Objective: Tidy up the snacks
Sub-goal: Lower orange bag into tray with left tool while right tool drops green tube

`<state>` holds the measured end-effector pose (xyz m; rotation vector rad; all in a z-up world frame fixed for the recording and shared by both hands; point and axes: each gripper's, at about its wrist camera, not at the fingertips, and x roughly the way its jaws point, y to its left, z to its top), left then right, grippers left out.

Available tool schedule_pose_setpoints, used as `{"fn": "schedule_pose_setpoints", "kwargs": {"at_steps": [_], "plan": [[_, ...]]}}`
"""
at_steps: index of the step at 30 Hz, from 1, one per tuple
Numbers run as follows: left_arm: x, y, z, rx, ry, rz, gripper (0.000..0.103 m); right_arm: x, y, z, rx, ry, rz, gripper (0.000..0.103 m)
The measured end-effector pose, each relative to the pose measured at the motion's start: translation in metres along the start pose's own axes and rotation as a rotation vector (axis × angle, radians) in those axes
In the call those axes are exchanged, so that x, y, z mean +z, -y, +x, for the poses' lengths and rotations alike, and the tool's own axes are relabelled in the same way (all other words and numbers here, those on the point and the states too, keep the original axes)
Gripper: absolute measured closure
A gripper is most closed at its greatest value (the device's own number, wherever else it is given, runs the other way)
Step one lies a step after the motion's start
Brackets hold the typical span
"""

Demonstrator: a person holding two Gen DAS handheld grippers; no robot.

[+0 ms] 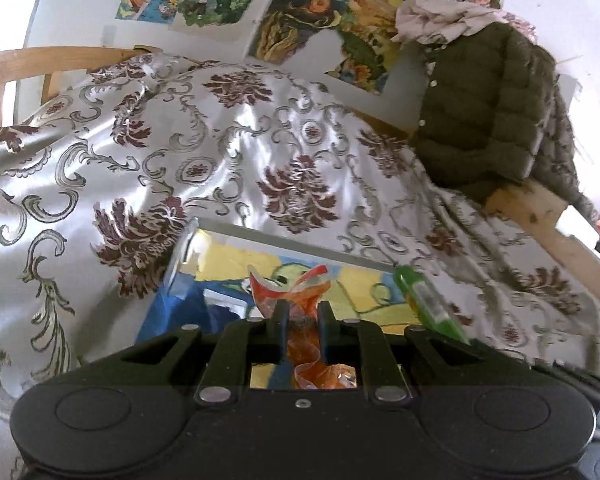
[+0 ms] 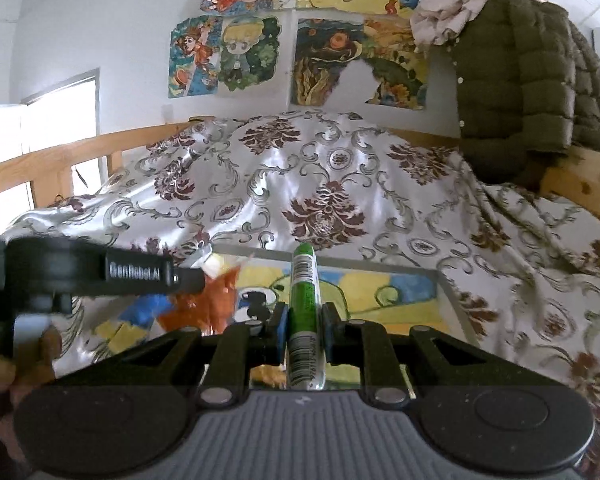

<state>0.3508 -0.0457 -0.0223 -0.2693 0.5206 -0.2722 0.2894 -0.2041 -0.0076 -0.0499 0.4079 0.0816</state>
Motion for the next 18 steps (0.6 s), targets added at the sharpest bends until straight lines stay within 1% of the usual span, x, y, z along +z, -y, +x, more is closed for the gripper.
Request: {"fn": "schedule_pose_setpoints", "kwargs": {"at_steps": [1,4,8,14,18], "plan": [[0.001,-0.002,0.004,0.004,0.009,0.004,0.103,0.001,0.000,0.009,0.003,-0.001,-0.001,0.083],[0.003,-0.005,0.017,0.011,0.015,0.006,0.103,0.002,0.001,0.032,0.013,-0.015,0.003,0.083],[-0.001,-0.009,0.030,0.034,0.014,0.019,0.103,-0.004,0.005,0.058,0.019,-0.074,0.025,0.083],[-0.007,-0.018,0.040,0.042,-0.021,-0.024,0.103,-0.017,0.011,0.079,0.021,-0.154,0.057,0.083],[-0.011,-0.019,0.042,0.050,-0.035,-0.021,0.096,-0.024,0.011,0.083,0.017,-0.181,0.056,0.083]]}}
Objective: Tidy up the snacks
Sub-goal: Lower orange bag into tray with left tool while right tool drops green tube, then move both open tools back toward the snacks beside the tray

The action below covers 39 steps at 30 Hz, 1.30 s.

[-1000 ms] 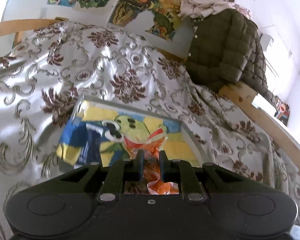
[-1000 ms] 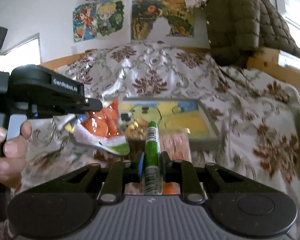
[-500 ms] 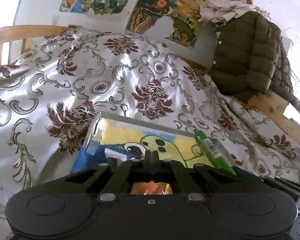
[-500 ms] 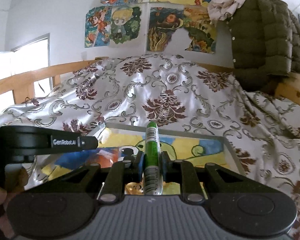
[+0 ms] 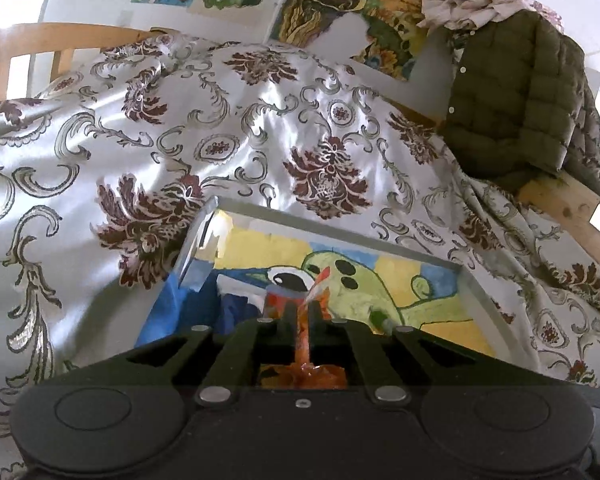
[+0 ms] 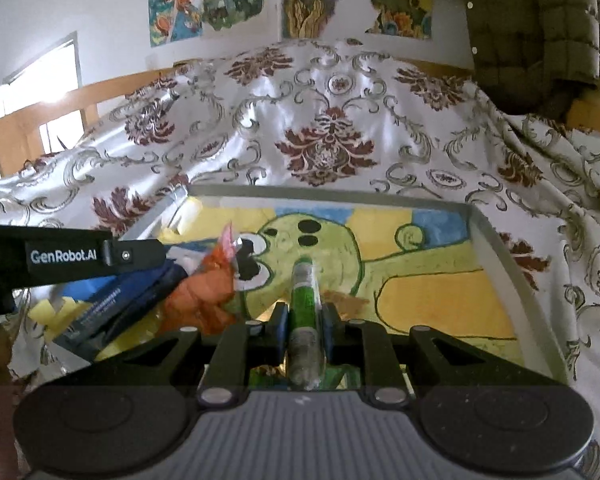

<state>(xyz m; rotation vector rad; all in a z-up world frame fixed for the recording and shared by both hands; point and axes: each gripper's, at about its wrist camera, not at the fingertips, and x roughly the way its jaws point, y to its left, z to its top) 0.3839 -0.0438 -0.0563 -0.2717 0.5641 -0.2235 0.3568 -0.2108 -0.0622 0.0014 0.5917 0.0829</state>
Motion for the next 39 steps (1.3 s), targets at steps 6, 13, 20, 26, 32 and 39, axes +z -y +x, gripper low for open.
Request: {"fn": "schedule_pose_setpoints", "kwargs": {"at_steps": [6,13,20,26,32,39], "plan": [[0.000,0.000,-0.004,0.010,-0.002,-0.004,0.082,0.004,0.002,-0.006,-0.002,0.020,-0.003,0.074],[0.005,0.000,-0.021,0.035,0.034,-0.026,0.034,0.009,0.011,-0.021,-0.025,0.053,0.020,0.042],[0.015,0.005,-0.058,0.063,0.128,-0.037,0.003,0.017,0.033,-0.067,-0.093,0.149,0.085,0.010],[0.019,0.015,-0.093,0.112,0.179,0.013,0.001,0.027,0.052,-0.107,-0.102,0.250,0.147,0.000],[0.009,0.024,-0.131,0.161,0.263,0.033,0.001,0.016,0.061,-0.147,-0.124,0.348,0.148,0.000],[-0.009,0.039,-0.158,0.168,0.267,0.064,0.001,-0.001,0.059,-0.183,-0.141,0.405,0.126,0.000]]}}
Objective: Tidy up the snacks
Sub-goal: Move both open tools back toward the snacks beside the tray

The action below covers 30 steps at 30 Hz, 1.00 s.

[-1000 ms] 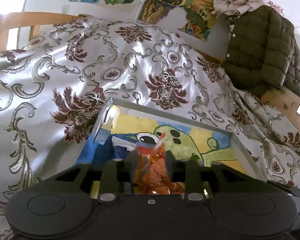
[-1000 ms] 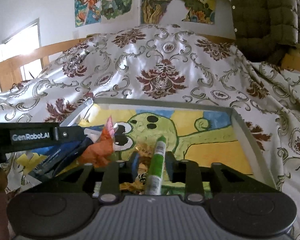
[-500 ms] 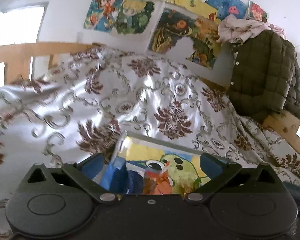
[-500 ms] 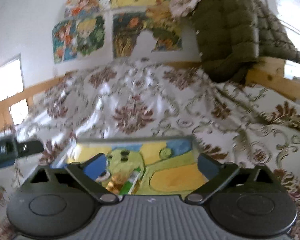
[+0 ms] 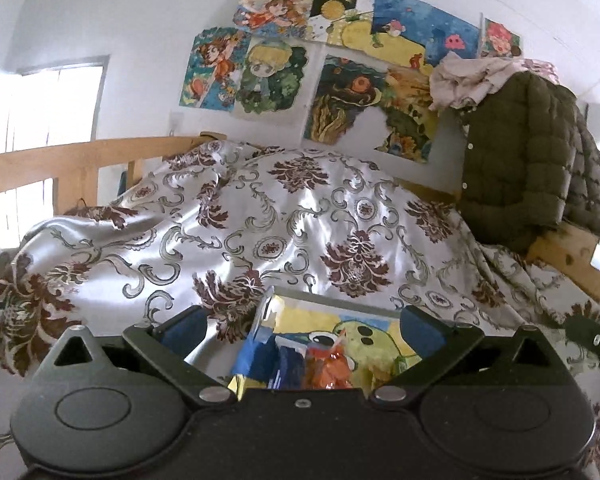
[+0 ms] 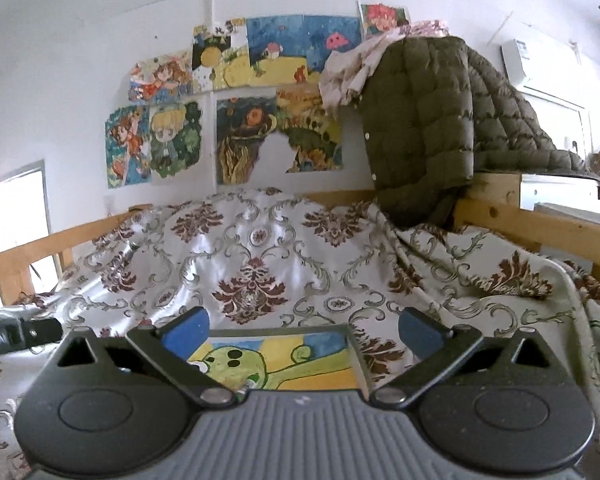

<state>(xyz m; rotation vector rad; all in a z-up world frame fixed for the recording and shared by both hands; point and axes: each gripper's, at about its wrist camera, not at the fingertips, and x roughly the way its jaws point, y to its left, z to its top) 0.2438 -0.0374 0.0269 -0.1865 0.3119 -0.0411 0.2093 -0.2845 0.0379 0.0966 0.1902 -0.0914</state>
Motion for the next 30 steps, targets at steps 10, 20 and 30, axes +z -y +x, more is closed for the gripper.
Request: {"fn": "schedule_pose_setpoints", "kwargs": {"at_steps": [10,20,30], "plan": [[-0.033,-0.001,-0.059,0.016,-0.022,0.069,0.001,-0.020,0.003,-0.068,-0.032,0.005,0.033,0.000],[-0.049,-0.004,-0.105,0.014,-0.047,0.109,0.001,-0.047,0.002,-0.119,-0.052,-0.057,0.050,0.000],[-0.066,-0.012,-0.126,0.049,-0.115,0.108,0.001,-0.062,-0.020,-0.141,-0.056,-0.086,0.007,0.000]]}}
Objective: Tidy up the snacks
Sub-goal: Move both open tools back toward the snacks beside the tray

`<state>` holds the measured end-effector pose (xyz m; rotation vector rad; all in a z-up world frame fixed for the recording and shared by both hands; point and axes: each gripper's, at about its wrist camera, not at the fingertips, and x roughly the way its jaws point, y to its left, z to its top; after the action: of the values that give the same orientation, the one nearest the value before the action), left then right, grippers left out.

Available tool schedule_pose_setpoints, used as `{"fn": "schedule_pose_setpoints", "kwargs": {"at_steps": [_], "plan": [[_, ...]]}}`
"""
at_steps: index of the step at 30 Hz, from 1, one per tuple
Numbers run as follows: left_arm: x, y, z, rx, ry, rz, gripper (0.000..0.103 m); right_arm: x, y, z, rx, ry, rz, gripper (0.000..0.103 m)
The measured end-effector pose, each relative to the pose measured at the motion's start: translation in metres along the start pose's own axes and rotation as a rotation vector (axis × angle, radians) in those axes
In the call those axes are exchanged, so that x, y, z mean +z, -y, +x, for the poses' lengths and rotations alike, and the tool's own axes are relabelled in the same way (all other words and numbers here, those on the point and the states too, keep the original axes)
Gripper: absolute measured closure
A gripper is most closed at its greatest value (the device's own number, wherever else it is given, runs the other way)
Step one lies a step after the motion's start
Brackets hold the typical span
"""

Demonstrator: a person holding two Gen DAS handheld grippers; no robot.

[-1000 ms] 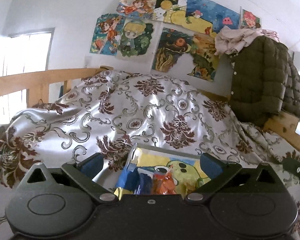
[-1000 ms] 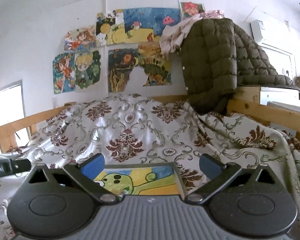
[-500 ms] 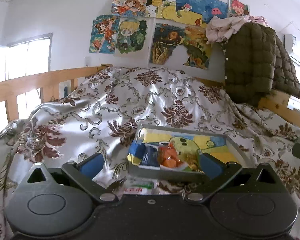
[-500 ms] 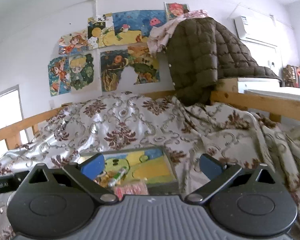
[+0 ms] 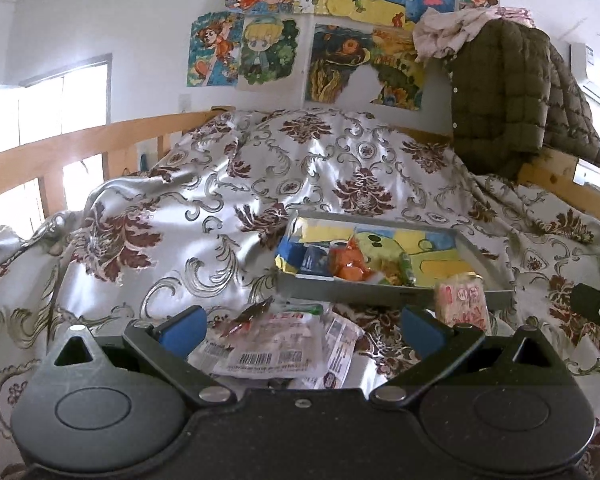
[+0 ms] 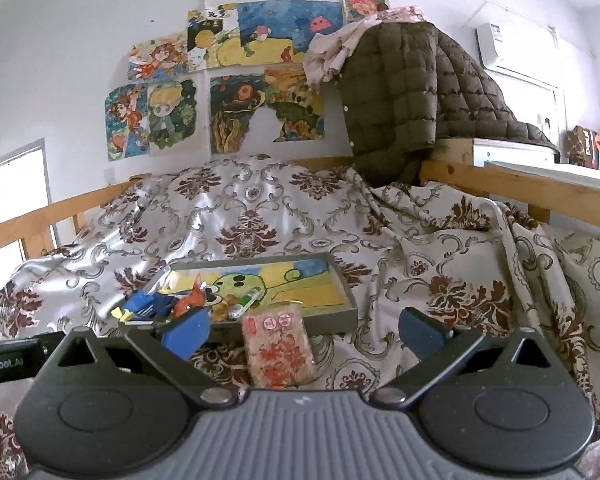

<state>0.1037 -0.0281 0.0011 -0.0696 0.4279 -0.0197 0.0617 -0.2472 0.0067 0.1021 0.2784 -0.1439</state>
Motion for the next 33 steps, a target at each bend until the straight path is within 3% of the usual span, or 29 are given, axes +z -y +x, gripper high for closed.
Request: {"fn": "schedule_pose_setpoints", "kwargs": {"at_steps": [8,19,33], "plan": [[-0.010,-0.004,-0.015,0.026,-0.040,0.015,0.001,-0.005,-0.009,-0.008,0.010,-0.030,-0.024,0.000],[-0.028,-0.011,-0.023,0.102,-0.161,0.056,0.001,-0.016,-0.021,-0.009,0.055,-0.109,-0.049,0.000],[-0.028,-0.016,-0.019,0.131,-0.204,0.022,0.001,-0.023,-0.035,-0.005,0.071,-0.172,-0.104,0.000]]}}
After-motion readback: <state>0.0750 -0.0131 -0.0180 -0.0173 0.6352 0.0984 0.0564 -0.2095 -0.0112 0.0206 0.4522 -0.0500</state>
